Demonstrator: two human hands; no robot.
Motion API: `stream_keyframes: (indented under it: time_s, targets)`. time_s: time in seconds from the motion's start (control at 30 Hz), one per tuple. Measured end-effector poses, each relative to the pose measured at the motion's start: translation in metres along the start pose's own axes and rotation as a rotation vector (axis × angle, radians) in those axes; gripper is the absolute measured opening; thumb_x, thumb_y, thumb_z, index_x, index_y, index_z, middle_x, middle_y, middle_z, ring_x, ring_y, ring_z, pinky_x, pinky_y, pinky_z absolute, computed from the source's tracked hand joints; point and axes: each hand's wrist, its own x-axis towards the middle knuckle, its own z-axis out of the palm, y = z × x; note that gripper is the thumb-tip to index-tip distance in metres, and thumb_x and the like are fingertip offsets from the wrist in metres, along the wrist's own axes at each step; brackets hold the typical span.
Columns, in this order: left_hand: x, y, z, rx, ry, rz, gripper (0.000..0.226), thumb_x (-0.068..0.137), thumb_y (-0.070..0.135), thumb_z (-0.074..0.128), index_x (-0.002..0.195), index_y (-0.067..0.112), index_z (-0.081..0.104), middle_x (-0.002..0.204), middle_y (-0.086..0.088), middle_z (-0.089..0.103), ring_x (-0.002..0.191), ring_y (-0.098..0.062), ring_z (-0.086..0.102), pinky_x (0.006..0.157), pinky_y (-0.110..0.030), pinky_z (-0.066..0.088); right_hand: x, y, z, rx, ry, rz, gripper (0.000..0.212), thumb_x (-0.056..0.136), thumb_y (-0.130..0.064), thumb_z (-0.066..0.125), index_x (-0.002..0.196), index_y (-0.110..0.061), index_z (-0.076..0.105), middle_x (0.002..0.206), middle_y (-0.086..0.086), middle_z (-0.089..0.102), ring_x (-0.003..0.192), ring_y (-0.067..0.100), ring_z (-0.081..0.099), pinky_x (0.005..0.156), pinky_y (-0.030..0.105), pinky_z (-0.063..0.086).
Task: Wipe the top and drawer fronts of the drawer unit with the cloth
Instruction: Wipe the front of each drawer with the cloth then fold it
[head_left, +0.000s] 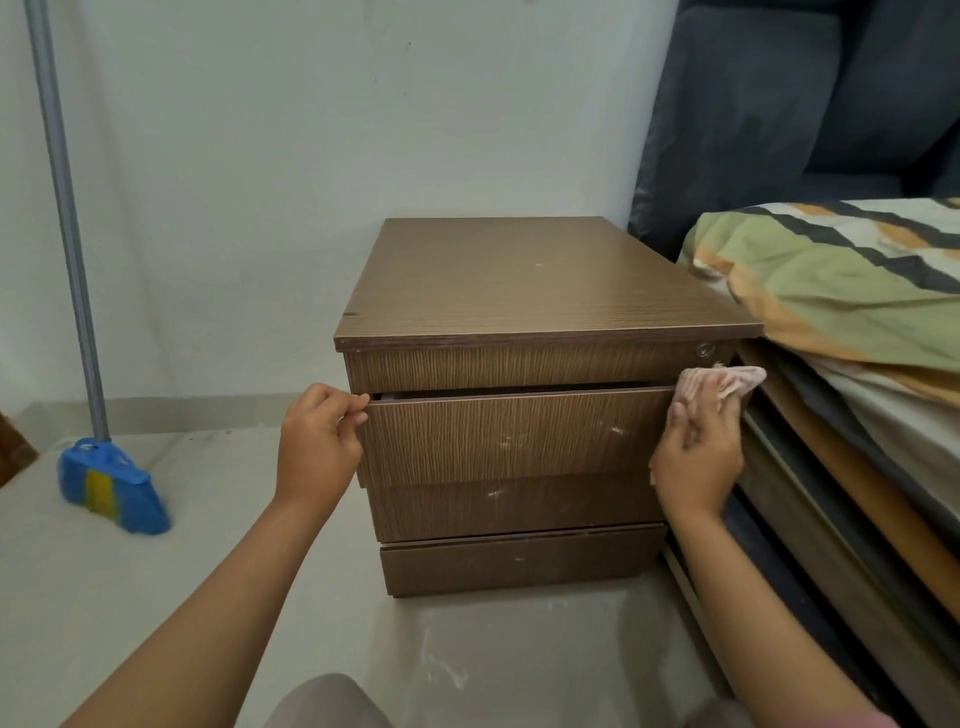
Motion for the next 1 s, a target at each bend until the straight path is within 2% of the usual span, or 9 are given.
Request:
stream_keyframes:
  time_s: [0.07, 0.17, 0.4, 0.6, 0.73, 0.8, 0.9, 1.0]
  targets:
    - [0.0, 0.0, 0.0, 0.006, -0.003, 0.002, 0.016, 0.076, -0.009, 0.066, 0.088, 0.001, 0.07, 0.08, -0.012, 0.06, 0.073, -0.026, 0.057, 0.065, -0.03, 0.044, -0.004, -0.002, 0.009, 0.002, -0.014, 0.03, 0.049, 0.094, -0.009, 0.052, 0.141, -0.011, 0.039, 0.154, 0.019, 0.021, 0.139, 0.028, 0.028, 0.105, 0.022, 0.027]
    - [-0.001, 0.001, 0.0, 0.007, -0.008, -0.004, 0.016, 0.077, -0.008, 0.065, 0.089, 0.002, 0.07, 0.081, -0.011, 0.06, 0.075, -0.025, 0.057, 0.066, -0.03, 0.044, -0.003, 0.004, 0.014, 0.023, 0.036, 0.046, 0.051, 0.095, -0.013, 0.05, 0.144, -0.013, 0.035, 0.154, 0.02, 0.017, 0.14, 0.027, 0.024, 0.105, 0.021, 0.026]
    - [-0.001, 0.002, 0.001, 0.011, 0.002, 0.0, 0.016, 0.077, -0.008, 0.066, 0.089, 0.001, 0.07, 0.081, -0.012, 0.061, 0.074, -0.025, 0.057, 0.066, -0.03, 0.046, -0.003, 0.022, 0.022, 0.057, 0.09, 0.156, 0.055, 0.097, -0.027, 0.041, 0.148, -0.017, 0.022, 0.155, 0.02, 0.016, 0.141, 0.032, 0.025, 0.109, 0.031, 0.029]
    - [-0.001, 0.002, 0.002, 0.013, 0.005, -0.011, 0.015, 0.077, -0.008, 0.065, 0.088, 0.001, 0.07, 0.079, -0.011, 0.06, 0.074, -0.026, 0.057, 0.066, -0.031, 0.044, -0.023, 0.018, 0.03, 0.093, 0.137, 0.499, 0.057, 0.1, -0.024, 0.039, 0.149, -0.013, 0.014, 0.157, 0.016, 0.014, 0.138, 0.033, 0.03, 0.108, 0.031, 0.029]
    - [-0.001, 0.002, 0.001, 0.021, 0.004, -0.013, 0.015, 0.078, -0.008, 0.064, 0.088, 0.002, 0.07, 0.08, -0.011, 0.059, 0.075, -0.027, 0.057, 0.066, -0.03, 0.043, -0.026, 0.014, 0.032, 0.1, 0.109, 0.614, 0.058, 0.1, -0.024, 0.038, 0.15, -0.014, 0.01, 0.157, 0.015, 0.012, 0.139, 0.034, 0.028, 0.109, 0.035, 0.027]
    - [-0.001, 0.002, 0.002, 0.025, 0.003, -0.012, 0.015, 0.078, -0.008, 0.064, 0.089, 0.001, 0.07, 0.08, -0.012, 0.06, 0.074, -0.027, 0.056, 0.066, -0.03, 0.043, -0.019, 0.005, 0.032, 0.146, 0.137, 0.618, 0.059, 0.1, -0.025, 0.039, 0.15, -0.017, 0.009, 0.157, 0.013, 0.013, 0.139, 0.031, 0.028, 0.107, 0.029, 0.027]
    - [-0.002, 0.003, 0.002, 0.031, 0.005, -0.016, 0.015, 0.079, -0.007, 0.064, 0.09, 0.001, 0.07, 0.081, -0.013, 0.059, 0.075, -0.027, 0.056, 0.066, -0.029, 0.043, -0.01, -0.021, 0.033, 0.201, 0.162, 0.511, 0.06, 0.099, -0.02, 0.039, 0.15, -0.017, 0.008, 0.158, 0.012, 0.007, 0.14, 0.025, 0.025, 0.103, 0.018, 0.023]
    - [-0.002, 0.003, 0.004, 0.042, 0.007, -0.011, 0.014, 0.08, -0.007, 0.063, 0.09, 0.0, 0.07, 0.081, -0.013, 0.059, 0.075, -0.029, 0.055, 0.064, -0.029, 0.042, -0.017, -0.046, 0.045, 0.234, 0.154, 0.378, 0.062, 0.098, -0.016, 0.04, 0.15, -0.012, 0.007, 0.157, 0.019, 0.003, 0.143, 0.029, 0.018, 0.11, 0.021, 0.02]
